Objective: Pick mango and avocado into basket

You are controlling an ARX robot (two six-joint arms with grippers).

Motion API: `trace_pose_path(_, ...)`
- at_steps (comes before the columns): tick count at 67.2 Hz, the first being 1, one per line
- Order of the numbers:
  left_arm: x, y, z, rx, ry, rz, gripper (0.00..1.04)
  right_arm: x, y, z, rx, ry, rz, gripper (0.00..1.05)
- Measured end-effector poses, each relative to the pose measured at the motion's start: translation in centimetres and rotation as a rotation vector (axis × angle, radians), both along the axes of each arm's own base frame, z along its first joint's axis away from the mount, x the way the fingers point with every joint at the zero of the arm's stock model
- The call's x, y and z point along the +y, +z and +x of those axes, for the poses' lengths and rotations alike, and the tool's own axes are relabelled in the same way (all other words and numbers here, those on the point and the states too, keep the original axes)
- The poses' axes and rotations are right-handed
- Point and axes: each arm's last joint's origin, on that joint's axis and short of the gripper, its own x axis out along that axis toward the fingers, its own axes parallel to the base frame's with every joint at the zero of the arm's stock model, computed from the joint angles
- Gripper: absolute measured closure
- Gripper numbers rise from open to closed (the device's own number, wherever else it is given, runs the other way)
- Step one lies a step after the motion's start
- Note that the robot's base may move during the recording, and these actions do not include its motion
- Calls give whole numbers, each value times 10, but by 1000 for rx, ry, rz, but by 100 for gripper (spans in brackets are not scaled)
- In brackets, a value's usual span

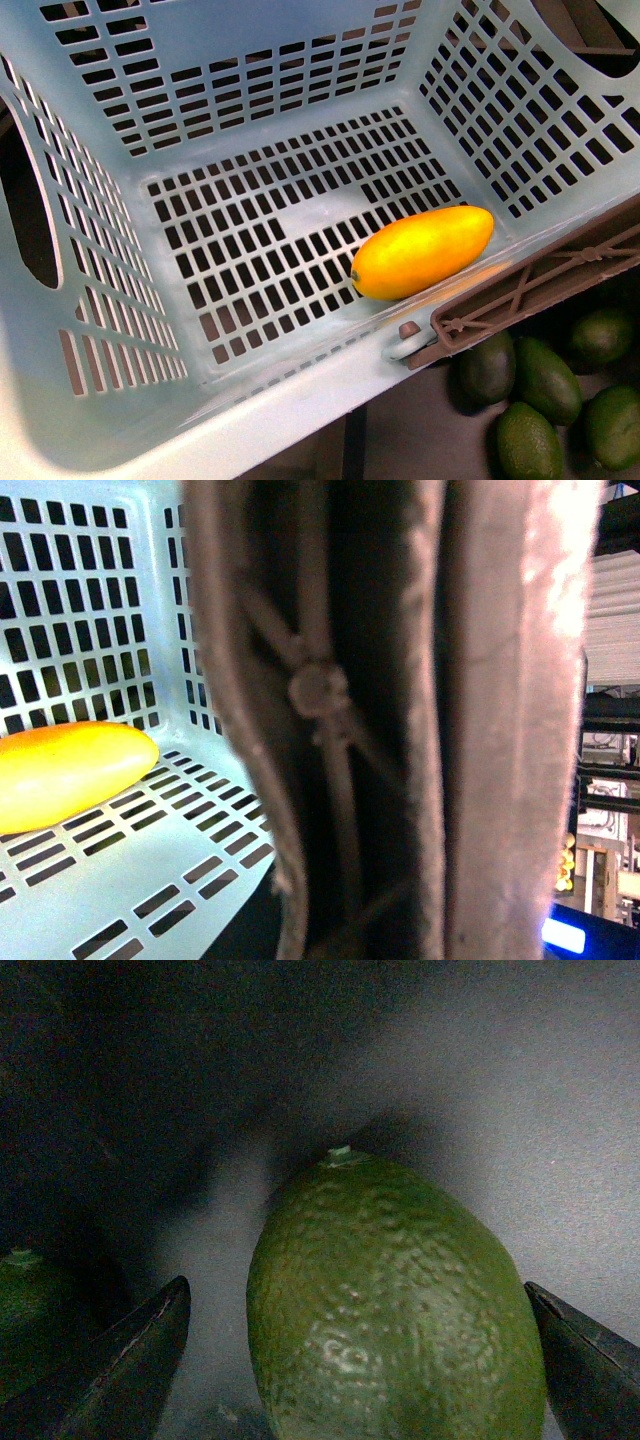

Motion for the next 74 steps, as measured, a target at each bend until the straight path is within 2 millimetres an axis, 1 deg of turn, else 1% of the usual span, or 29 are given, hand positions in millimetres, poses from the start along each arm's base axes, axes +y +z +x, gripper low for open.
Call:
trace_pose_path(24,0,0,0,0,0,0,91,7,-5,9,-1,15,-1,9)
trace_pose_path(28,0,0,0,0,0,0,91,7,-6,9,2,16,-3,14)
trace_pose_path(29,0,0,0,0,0,0,91,8,-6,9,3,17,-3,17)
trace_pose_path(35,0,0,0,0,0,0,91,8,-8,8,10,17,-5,27)
trace_pose_path(36,0,0,0,0,0,0,91,9,-8,8,12,17,-7,31)
trace_pose_path(38,0,0,0,0,0,0,91,9,-8,7,14,16,-7,34)
trace_pose_path(43,0,0,0,0,0,0,91,9,-9,7,14,16,-10,39)
trace_pose_path(61,0,0,0,0,0,0,91,9,-7,1,10,45,-13,40)
trace_pose_path(68,0,0,0,0,0,0,91,7,0,-5,-1,73,-15,40)
trace_pose_path(74,0,0,0,0,0,0,91,3,13,-10,-28,111,-28,40)
